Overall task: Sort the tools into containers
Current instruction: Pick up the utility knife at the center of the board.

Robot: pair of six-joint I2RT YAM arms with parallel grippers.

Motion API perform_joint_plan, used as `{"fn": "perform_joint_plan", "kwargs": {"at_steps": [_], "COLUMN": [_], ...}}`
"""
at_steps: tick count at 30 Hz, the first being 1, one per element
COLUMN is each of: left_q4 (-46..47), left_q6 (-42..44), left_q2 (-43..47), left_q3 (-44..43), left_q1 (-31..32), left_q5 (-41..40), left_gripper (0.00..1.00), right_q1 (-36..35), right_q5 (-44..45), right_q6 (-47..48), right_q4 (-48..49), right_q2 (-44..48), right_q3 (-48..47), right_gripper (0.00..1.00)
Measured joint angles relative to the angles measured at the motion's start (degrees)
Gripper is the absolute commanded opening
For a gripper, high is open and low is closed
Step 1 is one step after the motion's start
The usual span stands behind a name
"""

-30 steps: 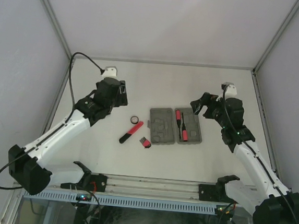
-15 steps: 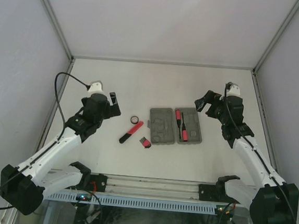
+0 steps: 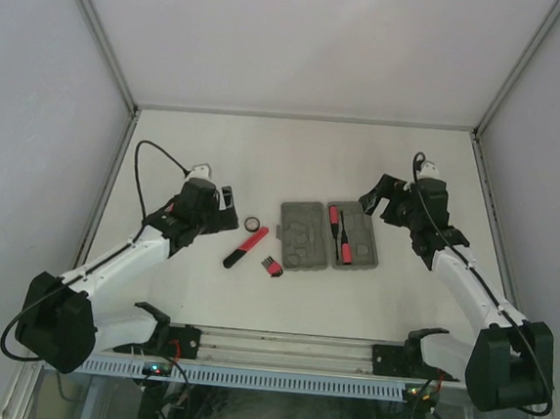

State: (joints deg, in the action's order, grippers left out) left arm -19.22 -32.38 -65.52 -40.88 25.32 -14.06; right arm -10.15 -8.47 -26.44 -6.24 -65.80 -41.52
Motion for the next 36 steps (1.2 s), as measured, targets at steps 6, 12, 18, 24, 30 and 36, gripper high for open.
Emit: {"fn": "perform_joint_plan", "kwargs": {"at_steps": [6, 12, 18, 24, 30, 36], "left_q4": [1.27, 1.31, 1.31, 0.94, -1.75, -4.04], "left_q6": [1.97, 4.11, 5.07, 5.60, 6.01, 5.97], "left_q2": [-4.70, -8.17, -9.53, -12.52, -15.91, -17.18], "left_q3": [-0.20, -0.20, -0.20, -0.22, -0.50, -0.76], "left_q1": [0.00, 1.11, 3.89, 5.84, 8.41, 8.94], "left_q5": [5.95, 10.73, 12.46, 13.29, 12.92, 12.00], "left_gripper": [0.92, 0.89, 0.80, 0.69, 0.58, 0.50], "right_q1": [0.04, 0.07, 0.07, 0.07, 0.07, 0.07], "right_q5": [-2.89, -4.81, -6.58, -8.07, -9.16, -10.34], "right_q6": [0.04, 0.07, 0.09, 0.09, 0.09, 0.09], "right_q4": [-0.66, -0.87, -0.85, -0.85, -0.85, -0.85], "right_q2": [-2.01, -2.91, -4.22, -4.72, -5.14, -5.77], "right_q3": [0.00, 0.00, 0.00, 0.00, 0.00, 0.00], "right_gripper": [0.91, 0.91, 0.89, 0.86, 0.83, 0.80]}}
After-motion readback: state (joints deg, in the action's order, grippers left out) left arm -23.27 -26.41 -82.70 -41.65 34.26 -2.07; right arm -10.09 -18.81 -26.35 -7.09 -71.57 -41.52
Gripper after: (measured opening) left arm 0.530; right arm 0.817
